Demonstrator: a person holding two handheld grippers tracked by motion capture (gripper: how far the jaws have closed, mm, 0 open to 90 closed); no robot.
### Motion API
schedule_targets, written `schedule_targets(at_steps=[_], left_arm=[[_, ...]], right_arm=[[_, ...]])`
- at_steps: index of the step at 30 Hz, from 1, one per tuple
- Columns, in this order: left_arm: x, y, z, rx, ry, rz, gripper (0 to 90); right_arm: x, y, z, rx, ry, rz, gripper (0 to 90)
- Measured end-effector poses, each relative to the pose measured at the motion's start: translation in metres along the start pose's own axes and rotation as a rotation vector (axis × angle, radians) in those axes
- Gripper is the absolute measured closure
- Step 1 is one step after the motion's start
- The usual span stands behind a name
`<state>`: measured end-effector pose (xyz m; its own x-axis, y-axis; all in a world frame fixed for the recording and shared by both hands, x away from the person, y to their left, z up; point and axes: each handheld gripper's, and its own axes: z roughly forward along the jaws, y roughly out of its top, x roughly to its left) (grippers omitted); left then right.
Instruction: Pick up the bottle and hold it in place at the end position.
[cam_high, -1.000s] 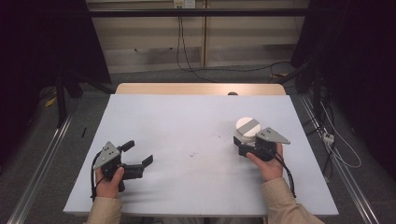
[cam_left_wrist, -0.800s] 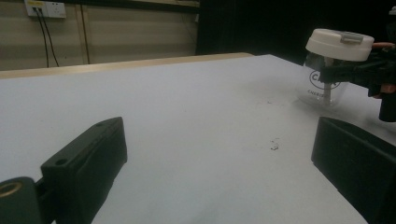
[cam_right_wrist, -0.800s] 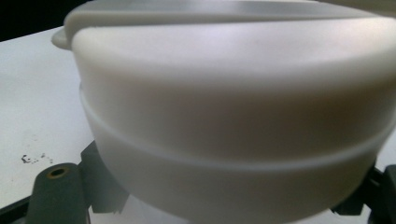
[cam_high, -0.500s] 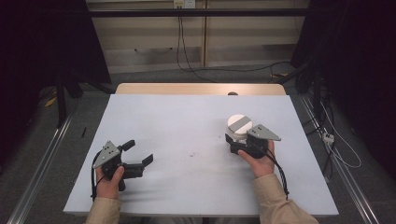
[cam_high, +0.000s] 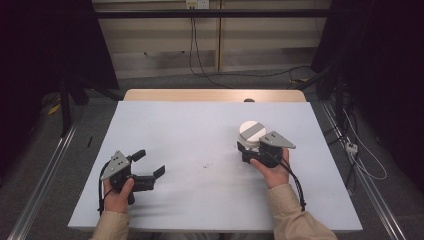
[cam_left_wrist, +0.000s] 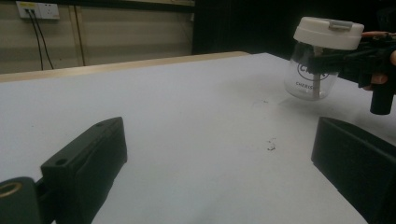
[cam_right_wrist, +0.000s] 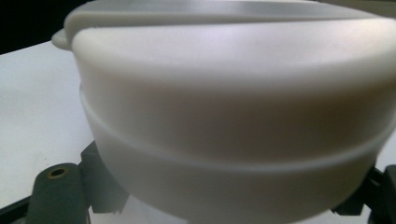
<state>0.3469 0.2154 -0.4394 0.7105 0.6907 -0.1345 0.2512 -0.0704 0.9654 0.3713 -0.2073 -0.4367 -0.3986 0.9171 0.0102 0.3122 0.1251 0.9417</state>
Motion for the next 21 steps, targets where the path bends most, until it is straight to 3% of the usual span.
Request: schedule_targets(at_steps=[21], left_arm=[[0.000,0.002,0.002,-0.013,-0.005,-0.003,3.1]], right_arm=[[0.012,0.007,0.015,0.001,0.009,-0.005,18.6]])
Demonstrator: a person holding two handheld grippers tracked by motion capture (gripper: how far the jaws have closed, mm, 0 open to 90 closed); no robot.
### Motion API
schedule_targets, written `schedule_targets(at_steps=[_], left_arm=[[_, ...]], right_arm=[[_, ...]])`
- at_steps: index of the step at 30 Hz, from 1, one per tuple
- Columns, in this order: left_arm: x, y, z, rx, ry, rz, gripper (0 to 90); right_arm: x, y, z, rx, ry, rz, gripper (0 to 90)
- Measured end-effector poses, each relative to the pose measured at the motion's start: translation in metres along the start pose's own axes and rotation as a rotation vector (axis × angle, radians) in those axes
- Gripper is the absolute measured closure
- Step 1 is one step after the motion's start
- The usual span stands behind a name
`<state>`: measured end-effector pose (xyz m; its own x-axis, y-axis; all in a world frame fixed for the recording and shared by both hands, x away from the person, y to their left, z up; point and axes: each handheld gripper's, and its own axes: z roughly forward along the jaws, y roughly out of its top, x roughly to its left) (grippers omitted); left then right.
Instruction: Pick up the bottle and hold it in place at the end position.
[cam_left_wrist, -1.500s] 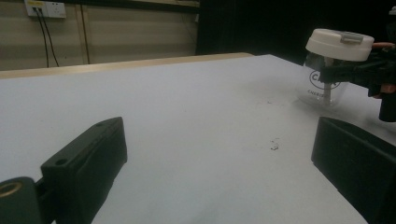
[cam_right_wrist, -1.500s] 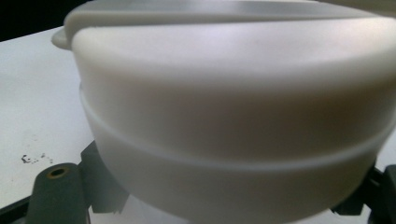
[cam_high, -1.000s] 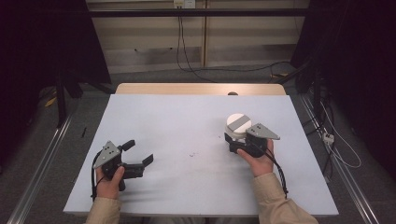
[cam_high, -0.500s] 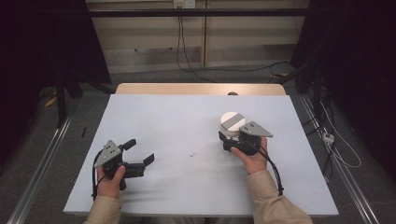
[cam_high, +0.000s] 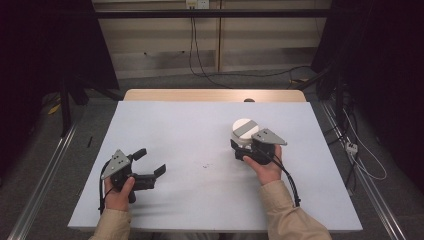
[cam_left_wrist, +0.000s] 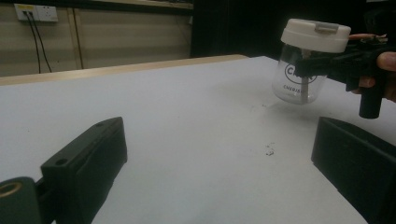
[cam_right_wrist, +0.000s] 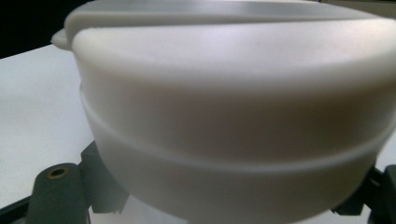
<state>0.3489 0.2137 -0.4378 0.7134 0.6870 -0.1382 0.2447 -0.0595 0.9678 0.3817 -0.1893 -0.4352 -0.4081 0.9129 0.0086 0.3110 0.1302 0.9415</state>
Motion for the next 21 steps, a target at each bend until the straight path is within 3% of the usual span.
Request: schedule_targets(at_steps=[10,21], left_arm=[[-0.001,0.000,-0.003,-0.003,0.005,-0.003,3.1],[0.000,0.000,-0.006,-0.015,0.007,-0.011,3.1]], right_arm=[[0.011,0.011,0.013,0.000,0.013,-0.037,18.6],[0.025,0.013,0.032,0.013,0.032,-0.034,18.6]])
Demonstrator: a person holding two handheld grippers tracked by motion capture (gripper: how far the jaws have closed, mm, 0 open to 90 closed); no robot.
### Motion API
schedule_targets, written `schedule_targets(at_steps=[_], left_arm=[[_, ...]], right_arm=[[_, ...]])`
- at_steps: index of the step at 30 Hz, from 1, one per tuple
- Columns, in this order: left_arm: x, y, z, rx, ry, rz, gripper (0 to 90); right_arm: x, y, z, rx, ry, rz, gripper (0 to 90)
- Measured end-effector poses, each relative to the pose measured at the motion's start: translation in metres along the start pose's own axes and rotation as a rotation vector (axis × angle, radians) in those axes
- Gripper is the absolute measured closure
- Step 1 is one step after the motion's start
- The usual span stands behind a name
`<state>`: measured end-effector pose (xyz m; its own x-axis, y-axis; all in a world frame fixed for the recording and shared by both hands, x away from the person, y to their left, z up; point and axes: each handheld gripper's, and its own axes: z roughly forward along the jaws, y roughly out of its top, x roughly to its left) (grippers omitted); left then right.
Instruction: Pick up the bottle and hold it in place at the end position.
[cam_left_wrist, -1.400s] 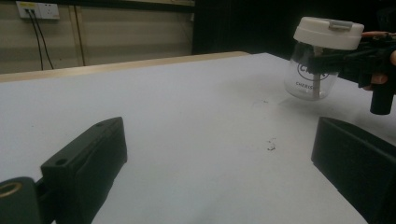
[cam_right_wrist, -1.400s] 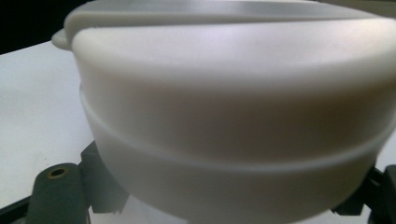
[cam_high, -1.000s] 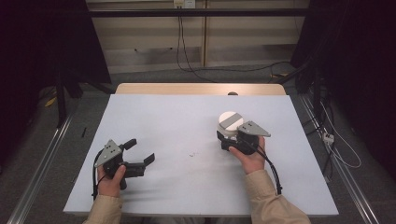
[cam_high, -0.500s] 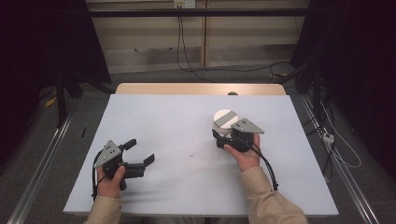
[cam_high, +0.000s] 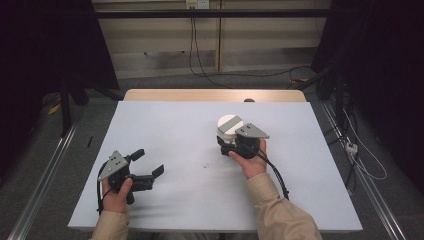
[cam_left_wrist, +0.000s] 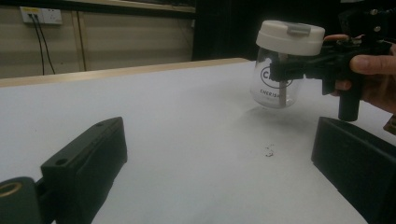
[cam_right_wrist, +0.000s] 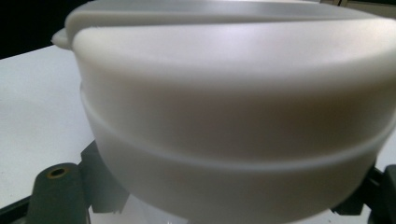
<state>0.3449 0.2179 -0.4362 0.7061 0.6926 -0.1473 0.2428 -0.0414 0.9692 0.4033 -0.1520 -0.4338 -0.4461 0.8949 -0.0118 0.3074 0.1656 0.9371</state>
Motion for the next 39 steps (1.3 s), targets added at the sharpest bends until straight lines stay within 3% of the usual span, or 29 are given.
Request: schedule_targets(at_steps=[13,39], left_arm=[[0.000,0.000,-0.001,-0.007,-0.009,-0.008,3.1],[0.001,-0.001,-0.002,0.001,-0.009,-0.004,3.1]], right_arm=[[0.006,0.000,0.017,0.005,0.008,0.027,18.6],[0.019,-0.006,0.038,0.019,0.035,0.019,18.6]])
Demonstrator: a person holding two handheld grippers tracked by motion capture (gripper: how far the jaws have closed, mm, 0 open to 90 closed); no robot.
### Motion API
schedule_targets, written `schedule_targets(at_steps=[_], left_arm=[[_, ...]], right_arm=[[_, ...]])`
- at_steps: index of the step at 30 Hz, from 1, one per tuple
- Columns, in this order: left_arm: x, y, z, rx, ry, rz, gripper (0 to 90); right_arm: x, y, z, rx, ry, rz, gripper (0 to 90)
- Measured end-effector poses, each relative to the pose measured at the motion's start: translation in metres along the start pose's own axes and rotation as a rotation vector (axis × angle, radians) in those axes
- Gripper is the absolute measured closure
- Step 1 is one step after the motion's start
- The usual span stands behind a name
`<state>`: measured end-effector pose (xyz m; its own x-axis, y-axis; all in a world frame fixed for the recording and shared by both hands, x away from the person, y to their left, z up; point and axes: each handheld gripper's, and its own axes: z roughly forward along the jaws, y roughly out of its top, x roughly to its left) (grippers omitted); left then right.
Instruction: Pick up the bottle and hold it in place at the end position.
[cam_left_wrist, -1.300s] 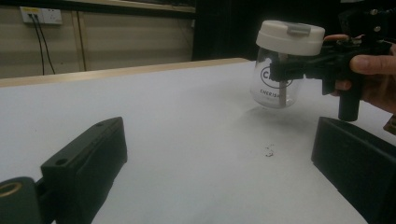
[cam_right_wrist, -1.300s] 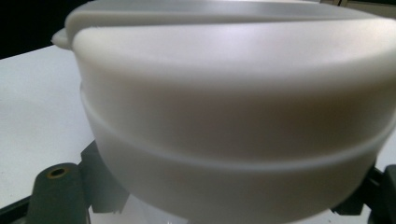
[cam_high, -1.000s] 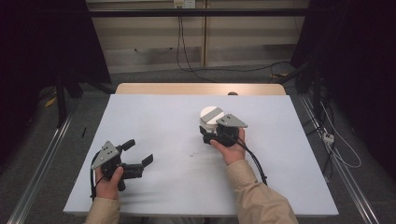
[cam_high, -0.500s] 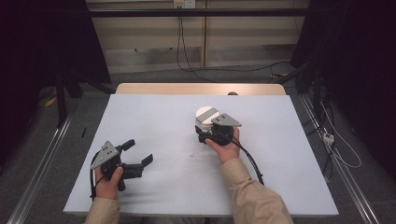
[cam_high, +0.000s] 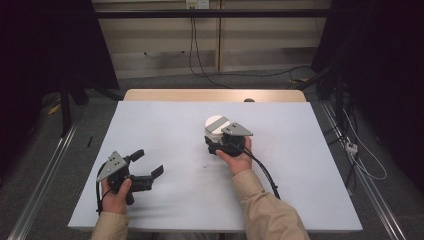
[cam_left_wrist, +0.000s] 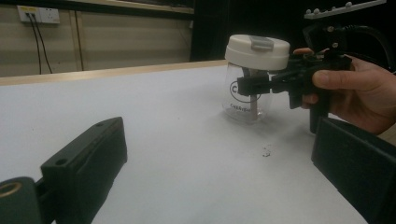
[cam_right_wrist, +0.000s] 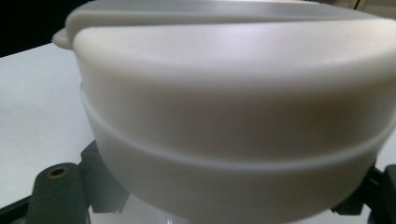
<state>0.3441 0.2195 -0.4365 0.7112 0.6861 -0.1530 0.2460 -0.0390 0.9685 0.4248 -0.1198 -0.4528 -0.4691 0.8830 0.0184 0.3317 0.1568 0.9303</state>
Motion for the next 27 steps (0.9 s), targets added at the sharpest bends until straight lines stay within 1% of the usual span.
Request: schedule_targets(at_steps=[5,7,10,12,15,22,27], left_arm=[[0.0002,0.0000,0.0007,-0.001,0.000,-0.001,3.1],[0.0003,0.0002,0.0009,-0.002,0.000,-0.001,3.1],[0.0005,0.0002,0.0019,0.001,-0.001,0.001,3.1],[0.0005,0.0000,0.0022,0.002,-0.001,-0.001,3.1],[0.0006,0.0000,0.0021,0.003,0.000,0.001,3.1],[0.0022,-0.0003,0.0021,0.007,0.005,-0.001,3.1],[0.0032,-0.0004,0.0021,0.006,0.010,-0.008,3.1]], right_arm=[[-0.0006,-0.0005,0.0016,-0.010,0.007,-0.003,18.6],[-0.0004,-0.0001,0.0027,-0.007,0.000,-0.019,18.6],[-0.0006,-0.0011,0.0044,-0.013,-0.002,-0.016,18.6],[-0.0004,-0.0031,0.0056,-0.003,-0.009,-0.026,18.6],[-0.0004,-0.0035,0.0061,-0.006,-0.004,-0.036,18.7],[0.0000,-0.0049,0.0056,-0.008,-0.006,-0.030,18.6],[-0.0010,-0.0061,0.0042,-0.008,-0.007,-0.015,18.6]])
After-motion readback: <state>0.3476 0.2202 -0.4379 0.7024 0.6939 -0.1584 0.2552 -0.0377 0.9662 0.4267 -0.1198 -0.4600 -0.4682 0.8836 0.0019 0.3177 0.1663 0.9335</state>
